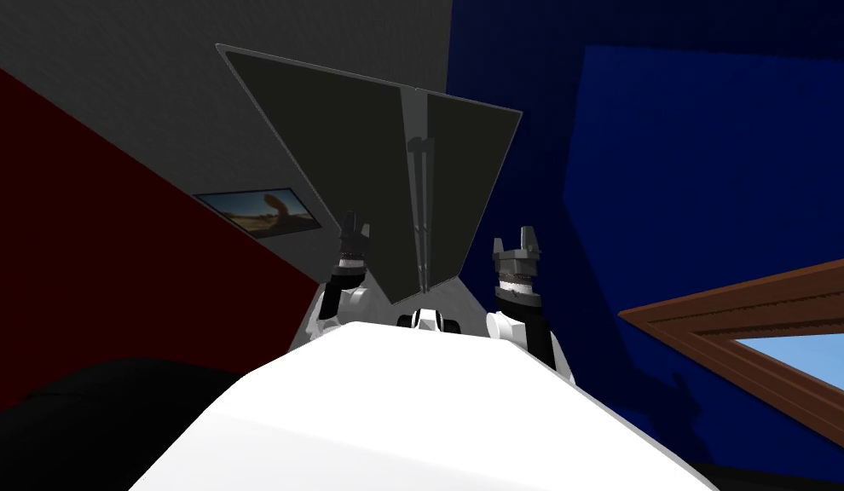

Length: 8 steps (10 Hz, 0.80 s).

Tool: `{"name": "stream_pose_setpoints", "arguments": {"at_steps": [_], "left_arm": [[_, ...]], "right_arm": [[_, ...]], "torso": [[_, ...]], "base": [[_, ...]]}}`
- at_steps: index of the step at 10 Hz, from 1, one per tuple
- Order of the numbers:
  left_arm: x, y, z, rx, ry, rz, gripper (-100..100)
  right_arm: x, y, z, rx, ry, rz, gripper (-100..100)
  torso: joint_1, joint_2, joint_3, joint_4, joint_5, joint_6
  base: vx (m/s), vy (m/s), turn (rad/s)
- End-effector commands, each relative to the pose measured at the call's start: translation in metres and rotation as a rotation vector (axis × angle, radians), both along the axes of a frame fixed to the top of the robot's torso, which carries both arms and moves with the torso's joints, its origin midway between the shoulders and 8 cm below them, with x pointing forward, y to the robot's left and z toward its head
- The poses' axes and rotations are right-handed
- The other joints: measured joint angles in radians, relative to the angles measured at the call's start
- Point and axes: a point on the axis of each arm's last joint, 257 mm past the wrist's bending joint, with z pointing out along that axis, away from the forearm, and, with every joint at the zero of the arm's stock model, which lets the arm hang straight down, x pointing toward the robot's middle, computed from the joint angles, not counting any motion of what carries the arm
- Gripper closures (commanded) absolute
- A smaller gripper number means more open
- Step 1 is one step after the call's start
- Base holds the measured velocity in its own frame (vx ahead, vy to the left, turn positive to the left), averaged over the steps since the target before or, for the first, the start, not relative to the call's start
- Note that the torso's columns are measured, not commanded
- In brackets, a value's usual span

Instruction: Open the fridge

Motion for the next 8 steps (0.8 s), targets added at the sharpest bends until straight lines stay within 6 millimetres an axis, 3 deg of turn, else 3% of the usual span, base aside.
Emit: {"name": "stream_pose_setpoints", "arguments": {"at_steps": [1,3,8], "left_arm": [[0.017,-0.015,0.007,0.002,0.019,-0.042,-100],[0.023,-0.015,0.004,0.000,0.047,-0.040,-100],[0.053,-0.053,0.021,0.012,0.089,-0.128,-100]], "right_arm": [[0.000,0.000,0.000,0.000,0.000,0.000,0],[0.000,0.000,0.000,0.000,0.000,0.000,0],[0.000,0.000,0.000,0.000,0.000,0.000,0]], "torso": [[0.000,0.000,0.000,0.000,0.000,0.000],[0.000,0.000,0.000,0.000,0.000,0.000],[0.000,0.000,0.000,0.000,0.000,0.000]], "base": [[0.012,-0.023,-0.050],[0.010,-0.014,-0.010],[0.015,-0.020,-0.039]]}}
